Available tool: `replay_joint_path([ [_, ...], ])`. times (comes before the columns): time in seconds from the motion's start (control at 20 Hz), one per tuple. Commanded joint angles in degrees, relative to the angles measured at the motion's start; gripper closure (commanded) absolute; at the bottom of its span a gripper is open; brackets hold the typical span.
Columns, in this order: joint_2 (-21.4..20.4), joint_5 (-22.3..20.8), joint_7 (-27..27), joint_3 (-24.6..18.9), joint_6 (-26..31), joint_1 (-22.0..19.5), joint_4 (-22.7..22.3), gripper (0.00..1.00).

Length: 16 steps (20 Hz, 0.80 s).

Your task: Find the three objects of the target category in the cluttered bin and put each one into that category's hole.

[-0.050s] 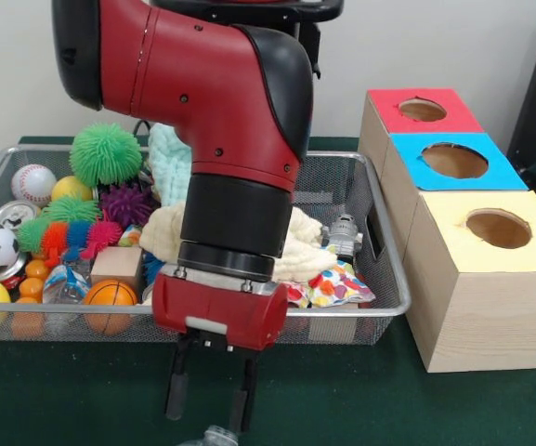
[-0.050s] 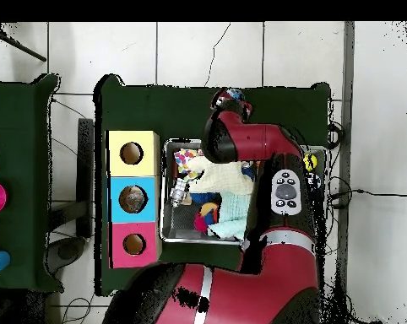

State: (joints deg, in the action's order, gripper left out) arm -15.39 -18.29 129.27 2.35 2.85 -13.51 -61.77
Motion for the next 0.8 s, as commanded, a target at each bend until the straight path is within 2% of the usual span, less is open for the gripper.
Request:
replay_joint_path([
  [0.05,1.45,-1.79,0.89,-2.79,1.15,-1.49,-1.06,0.00],
  [0.8,1.68,-1.63,2.36,-3.25,-1.18,-1.39,-2.43,0.00],
])
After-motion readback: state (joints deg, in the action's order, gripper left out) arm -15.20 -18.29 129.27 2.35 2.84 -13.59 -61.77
